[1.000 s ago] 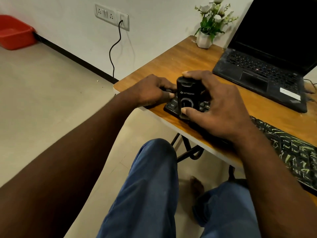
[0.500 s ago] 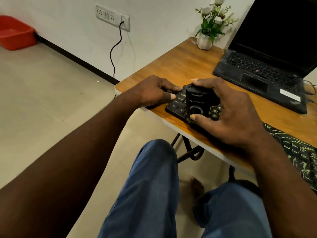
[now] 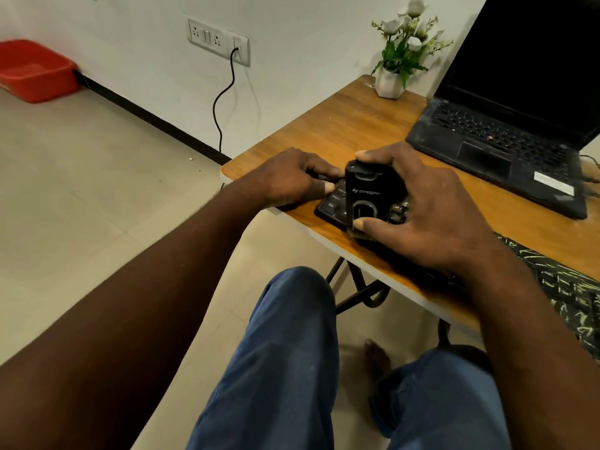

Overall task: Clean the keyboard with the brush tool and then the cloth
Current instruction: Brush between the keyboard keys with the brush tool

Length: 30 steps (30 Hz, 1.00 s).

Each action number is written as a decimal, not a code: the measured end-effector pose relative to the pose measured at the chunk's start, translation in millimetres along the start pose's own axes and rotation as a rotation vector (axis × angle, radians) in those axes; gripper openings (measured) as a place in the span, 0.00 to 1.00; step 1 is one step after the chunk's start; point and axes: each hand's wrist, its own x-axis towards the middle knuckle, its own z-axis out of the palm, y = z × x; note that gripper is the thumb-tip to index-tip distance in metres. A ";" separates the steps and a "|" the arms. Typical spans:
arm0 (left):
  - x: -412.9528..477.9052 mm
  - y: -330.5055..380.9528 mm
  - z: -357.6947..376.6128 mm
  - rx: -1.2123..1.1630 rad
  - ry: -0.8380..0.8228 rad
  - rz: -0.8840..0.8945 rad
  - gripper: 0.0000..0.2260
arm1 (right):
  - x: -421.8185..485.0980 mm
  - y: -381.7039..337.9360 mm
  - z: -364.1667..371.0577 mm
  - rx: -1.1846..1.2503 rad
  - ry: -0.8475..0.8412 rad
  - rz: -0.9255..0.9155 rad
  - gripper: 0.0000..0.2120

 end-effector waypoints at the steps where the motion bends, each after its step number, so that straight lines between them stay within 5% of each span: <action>1: 0.0 -0.6 -0.1 -0.009 -0.004 0.003 0.12 | 0.4 1.4 -3.8 -0.003 -0.006 0.016 0.37; 12: -1.7 2.0 -2.2 -0.014 -0.047 -0.014 0.14 | 27.1 -0.9 33.8 0.140 0.250 -0.016 0.36; 18: -3.5 4.1 -4.3 -0.063 -0.029 -0.049 0.21 | 25.2 2.6 24.9 0.205 0.168 -0.012 0.36; 30: -4.2 11.2 -2.9 -0.071 0.036 -0.124 0.20 | 41.4 -1.7 32.2 0.111 0.116 -0.077 0.37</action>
